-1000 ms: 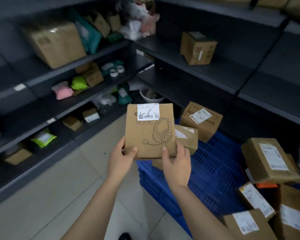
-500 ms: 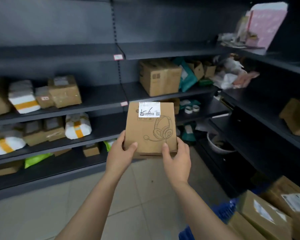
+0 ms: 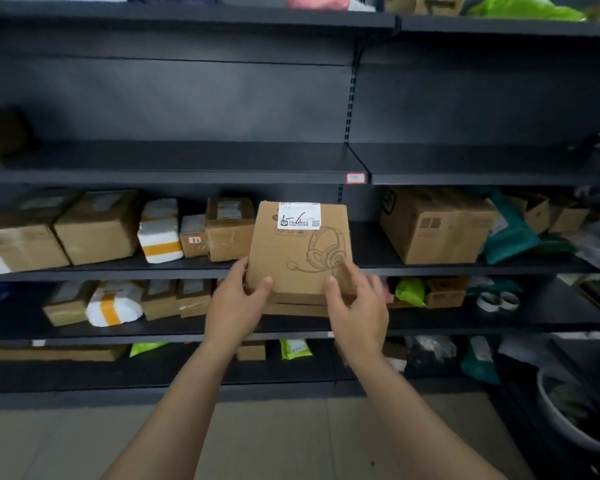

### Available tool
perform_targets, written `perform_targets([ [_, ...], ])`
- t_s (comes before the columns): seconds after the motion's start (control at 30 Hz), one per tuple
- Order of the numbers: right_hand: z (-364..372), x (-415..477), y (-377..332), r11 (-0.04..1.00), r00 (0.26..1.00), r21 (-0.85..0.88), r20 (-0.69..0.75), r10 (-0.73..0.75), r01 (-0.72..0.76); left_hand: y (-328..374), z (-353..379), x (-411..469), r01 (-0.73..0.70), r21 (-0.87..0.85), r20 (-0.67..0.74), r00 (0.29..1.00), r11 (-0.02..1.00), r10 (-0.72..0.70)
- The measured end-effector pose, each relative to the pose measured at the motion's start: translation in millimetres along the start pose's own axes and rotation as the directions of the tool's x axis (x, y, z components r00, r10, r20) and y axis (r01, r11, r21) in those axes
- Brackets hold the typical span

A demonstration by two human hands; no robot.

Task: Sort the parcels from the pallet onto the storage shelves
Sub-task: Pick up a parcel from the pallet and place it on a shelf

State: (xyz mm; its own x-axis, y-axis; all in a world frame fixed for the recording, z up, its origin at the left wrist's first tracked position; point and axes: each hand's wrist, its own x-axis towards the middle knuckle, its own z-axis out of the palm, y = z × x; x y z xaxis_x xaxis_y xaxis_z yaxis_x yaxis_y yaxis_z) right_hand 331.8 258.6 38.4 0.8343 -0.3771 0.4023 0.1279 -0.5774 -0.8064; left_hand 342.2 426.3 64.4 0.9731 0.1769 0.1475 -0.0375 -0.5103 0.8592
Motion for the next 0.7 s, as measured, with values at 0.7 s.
perform_targets([
  [0.7, 245, 210, -159, 0.897, 0.893, 0.256, 0.181, -0.412, 0.361, -26, -159, 265, -0.025, 0.029, -0.402, 0.915, 0.999, 0.034],
])
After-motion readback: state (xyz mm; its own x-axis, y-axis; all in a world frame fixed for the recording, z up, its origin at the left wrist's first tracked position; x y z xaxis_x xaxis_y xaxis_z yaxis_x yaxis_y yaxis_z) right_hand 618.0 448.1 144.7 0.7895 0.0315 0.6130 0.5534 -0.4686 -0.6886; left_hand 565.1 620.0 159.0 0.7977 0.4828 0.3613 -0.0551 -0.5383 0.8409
